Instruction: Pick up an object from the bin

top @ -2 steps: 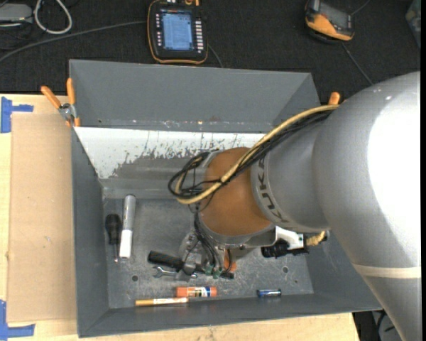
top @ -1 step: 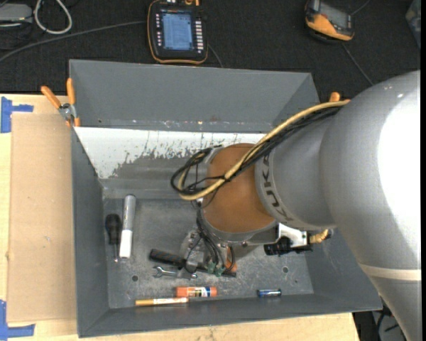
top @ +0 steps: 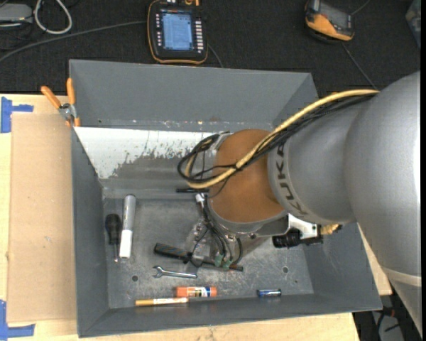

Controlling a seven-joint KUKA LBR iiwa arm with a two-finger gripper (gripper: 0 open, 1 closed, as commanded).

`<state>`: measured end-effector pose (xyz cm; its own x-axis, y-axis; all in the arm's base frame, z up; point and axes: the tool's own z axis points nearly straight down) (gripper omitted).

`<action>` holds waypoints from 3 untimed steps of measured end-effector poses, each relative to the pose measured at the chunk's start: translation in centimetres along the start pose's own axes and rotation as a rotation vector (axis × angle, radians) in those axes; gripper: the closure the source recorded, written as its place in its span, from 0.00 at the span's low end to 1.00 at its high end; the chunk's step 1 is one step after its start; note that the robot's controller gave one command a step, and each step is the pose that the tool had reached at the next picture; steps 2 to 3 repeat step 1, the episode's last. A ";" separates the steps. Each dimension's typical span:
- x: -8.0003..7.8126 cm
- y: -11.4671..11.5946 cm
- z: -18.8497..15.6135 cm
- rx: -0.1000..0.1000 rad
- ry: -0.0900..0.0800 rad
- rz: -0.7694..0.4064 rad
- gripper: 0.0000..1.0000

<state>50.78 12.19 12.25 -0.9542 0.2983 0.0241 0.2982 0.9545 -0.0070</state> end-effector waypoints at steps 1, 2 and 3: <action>-0.1 0.1 -3.4 -0.003 -0.005 -0.001 1.00; -0.1 0.1 -3.4 -0.003 -0.005 -0.001 1.00; -0.1 0.1 -3.4 -0.003 -0.005 -0.001 1.00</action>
Offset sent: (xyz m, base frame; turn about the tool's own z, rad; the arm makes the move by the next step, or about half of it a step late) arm 0.0017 0.0006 0.0714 -0.0010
